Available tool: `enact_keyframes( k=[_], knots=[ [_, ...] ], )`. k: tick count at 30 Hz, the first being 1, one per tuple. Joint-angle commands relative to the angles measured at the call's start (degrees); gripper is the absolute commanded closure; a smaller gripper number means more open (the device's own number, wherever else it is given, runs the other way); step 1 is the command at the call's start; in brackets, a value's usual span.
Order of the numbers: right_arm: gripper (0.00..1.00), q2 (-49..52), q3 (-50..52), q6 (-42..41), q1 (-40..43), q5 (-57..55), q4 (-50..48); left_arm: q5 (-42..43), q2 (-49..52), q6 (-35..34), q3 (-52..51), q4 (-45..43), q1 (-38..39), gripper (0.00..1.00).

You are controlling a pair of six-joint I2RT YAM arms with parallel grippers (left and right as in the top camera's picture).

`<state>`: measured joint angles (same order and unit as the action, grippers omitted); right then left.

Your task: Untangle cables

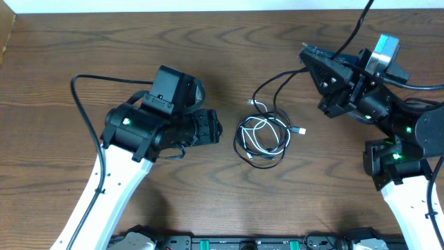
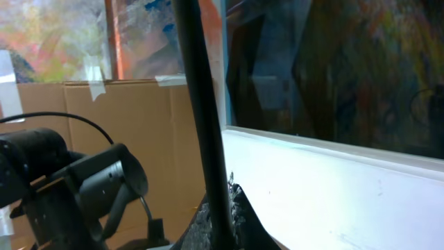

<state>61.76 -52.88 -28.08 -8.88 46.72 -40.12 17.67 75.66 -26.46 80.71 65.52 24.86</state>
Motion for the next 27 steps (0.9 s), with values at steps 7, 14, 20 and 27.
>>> enact_keyframes(
  k=[7,14,20,27],
  knots=[
    [0.99,-0.6,-0.7,-0.6,0.7,-1.6,-0.3,-0.8,10.6,2.5,0.1,-2.8,2.1,0.35],
    [0.99,-0.6,-0.7,-1.9,3.3,-1.6,-0.2,-0.8,18.6,8.7,0.1,-7.8,5.3,0.14],
    [0.99,-0.6,-0.7,-6.4,7.1,-1.6,-0.2,-0.7,23.2,8.9,0.1,-10.6,6.9,0.09],
    [0.99,-0.6,-0.7,-8.3,9.2,-1.6,-0.2,-0.2,27.8,9.6,0.1,-14.0,10.5,0.06]
  ],
)
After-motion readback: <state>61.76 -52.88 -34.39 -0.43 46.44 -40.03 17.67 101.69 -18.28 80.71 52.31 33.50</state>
